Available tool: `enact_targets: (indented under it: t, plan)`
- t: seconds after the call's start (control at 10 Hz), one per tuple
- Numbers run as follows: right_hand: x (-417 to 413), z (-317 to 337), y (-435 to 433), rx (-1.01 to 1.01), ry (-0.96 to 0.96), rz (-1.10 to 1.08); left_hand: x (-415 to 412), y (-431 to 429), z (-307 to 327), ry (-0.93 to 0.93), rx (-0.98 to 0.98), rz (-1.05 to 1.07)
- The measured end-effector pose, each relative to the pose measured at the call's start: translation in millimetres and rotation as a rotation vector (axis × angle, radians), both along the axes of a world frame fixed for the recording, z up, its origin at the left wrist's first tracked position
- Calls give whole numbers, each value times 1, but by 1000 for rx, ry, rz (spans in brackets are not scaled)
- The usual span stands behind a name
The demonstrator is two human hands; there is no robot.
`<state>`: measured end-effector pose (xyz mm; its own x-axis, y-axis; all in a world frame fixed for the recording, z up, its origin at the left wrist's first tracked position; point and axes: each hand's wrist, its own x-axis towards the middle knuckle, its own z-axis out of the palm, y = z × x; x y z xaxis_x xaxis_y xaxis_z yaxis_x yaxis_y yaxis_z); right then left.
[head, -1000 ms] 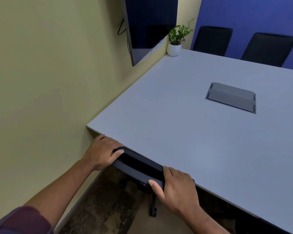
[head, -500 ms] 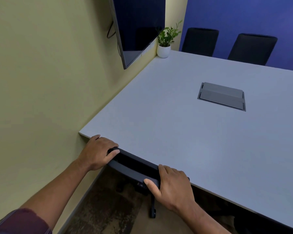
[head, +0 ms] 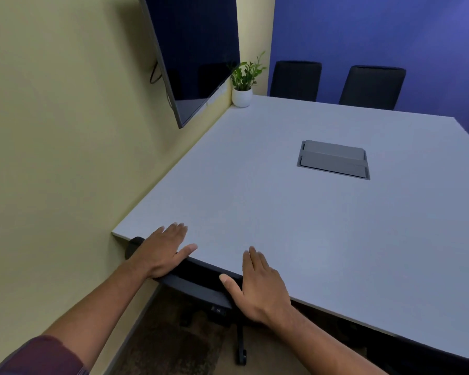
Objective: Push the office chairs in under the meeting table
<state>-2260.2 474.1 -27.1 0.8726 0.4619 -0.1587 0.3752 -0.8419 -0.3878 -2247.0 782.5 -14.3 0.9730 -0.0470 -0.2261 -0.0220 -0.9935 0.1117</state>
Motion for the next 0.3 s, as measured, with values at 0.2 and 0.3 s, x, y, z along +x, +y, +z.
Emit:
enact_targets:
  t: [0.2,0.3]
  plan:
    - [48,-2,-36,8,-12,-76,37,-73,5,-17,43,-68]
    - [72,-3,-68,-11,-41,-113,59,-111,2,-69,81,-80]
